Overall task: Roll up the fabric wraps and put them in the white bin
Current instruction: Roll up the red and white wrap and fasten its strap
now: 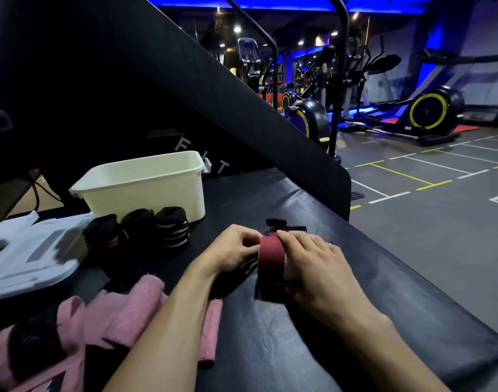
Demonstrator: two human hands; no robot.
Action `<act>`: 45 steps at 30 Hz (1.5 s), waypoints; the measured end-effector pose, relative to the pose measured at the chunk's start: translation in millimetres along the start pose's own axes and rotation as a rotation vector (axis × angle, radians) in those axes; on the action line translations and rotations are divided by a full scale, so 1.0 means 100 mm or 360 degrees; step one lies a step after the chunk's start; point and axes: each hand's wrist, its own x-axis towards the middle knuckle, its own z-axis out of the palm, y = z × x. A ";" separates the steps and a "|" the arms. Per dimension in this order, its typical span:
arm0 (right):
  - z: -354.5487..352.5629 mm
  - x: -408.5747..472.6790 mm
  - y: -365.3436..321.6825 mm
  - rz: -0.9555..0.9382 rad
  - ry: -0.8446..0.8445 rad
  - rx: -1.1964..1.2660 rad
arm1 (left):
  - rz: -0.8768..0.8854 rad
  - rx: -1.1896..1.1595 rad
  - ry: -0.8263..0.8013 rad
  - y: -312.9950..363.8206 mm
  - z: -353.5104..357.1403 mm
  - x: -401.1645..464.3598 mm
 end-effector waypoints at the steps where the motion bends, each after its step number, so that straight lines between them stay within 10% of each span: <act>1: 0.00 0.01 0.01 0.0003 0.0033 -0.0013 | 0.0007 0.0032 -0.0031 0.01 -0.02 0.00; 7: -0.01 -0.03 0.13 0.0142 0.0199 0.0083 | 0.0020 0.0268 -0.0301 0.10 -0.14 -0.04; 17: -0.19 -0.14 0.36 0.0627 0.0573 0.1722 | 0.0358 0.0171 -0.0115 0.58 0.03 -0.11; 28: -0.37 -0.34 0.43 0.0502 0.0169 0.2855 | 0.0749 -0.0194 0.0095 0.93 0.34 -0.15; 45: -0.28 -0.30 0.51 0.0591 -0.0015 0.3355 | 0.0652 -0.0387 -0.0073 0.98 0.38 -0.18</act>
